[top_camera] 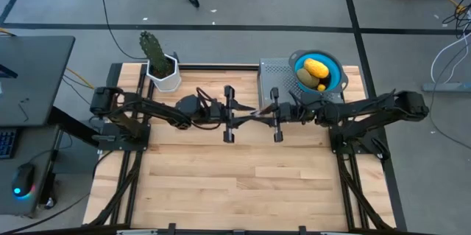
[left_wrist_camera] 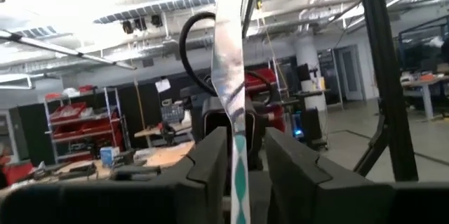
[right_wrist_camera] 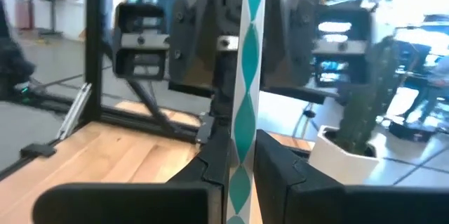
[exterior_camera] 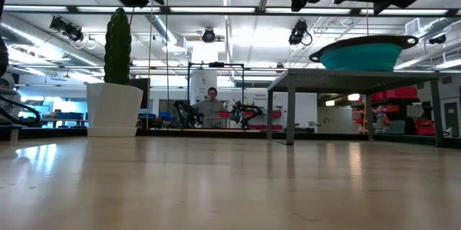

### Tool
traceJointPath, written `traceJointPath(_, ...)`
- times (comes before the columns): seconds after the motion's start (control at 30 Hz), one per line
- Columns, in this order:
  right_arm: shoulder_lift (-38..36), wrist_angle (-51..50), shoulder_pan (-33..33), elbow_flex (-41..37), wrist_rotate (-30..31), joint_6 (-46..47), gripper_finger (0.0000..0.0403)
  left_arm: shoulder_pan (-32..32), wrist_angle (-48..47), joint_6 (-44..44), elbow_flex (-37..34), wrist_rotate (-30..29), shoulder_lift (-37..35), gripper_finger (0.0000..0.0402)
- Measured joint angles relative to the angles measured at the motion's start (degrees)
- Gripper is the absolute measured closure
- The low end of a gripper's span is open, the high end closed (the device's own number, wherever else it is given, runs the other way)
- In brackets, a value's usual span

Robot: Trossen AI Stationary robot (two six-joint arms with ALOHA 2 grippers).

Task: Pick & Place Fruit
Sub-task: Put the knife to the left of the blue strainer bowl on the shelf

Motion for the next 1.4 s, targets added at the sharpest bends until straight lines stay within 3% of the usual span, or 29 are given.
traceJointPath(0.13, -2.0, -3.1, 0.0, 0.0, 4.4, 0.5, 0.0358, 0.0, -5.9, 1.6, 0.0, -0.7, -4.1, 0.0272)
traceJointPath(0.3, -4.8, -9.7, 0.0, 0.1, 17.2, 2.4, 0.0358, 0.0, -13.1, 3.6, 0.0, -6.5, -9.6, 0.0262)
traceJointPath(0.43, -6.3, -20.3, 0.0, 3.3, 25.4, 5.3, 0.0358, 0.0, -15.1, 4.5, 0.0, -12.8, -11.5, 0.0263)
traceJointPath(0.57, -6.2, -32.0, 0.0, 8.8, 30.7, 9.1, 0.0358, 0.1, -15.0, 5.8, 0.0, -15.3, -11.6, 0.0264)
traceJointPath(0.83, -6.1, -45.4, -2.0, 16.6, 30.7, 17.2, 0.0358, 0.2, -16.0, 6.2, 0.0, -16.8, -11.6, 0.0264)
traceJointPath(1.0, -6.1, -58.7, -3.9, 21.7, 30.2, 24.1, 0.0358, 0.2, -16.9, 10.4, 0.0, -23.1, -11.6, 0.0267)
traceJointPath(1.2, -6.1, -74.5, -8.8, 27.9, 20.0, 33.8, 0.0358, 0.4, -14.7, 20.6, 0.0, -34.0, -12.7, 0.0274)
traceJointPath(1.4, -6.1, -82.8, -15.4, 30.3, 10.8, 40.6, 0.0358, 1.8, -15.0, 26.4, 0.0, -33.1, -18.2, 0.0284)
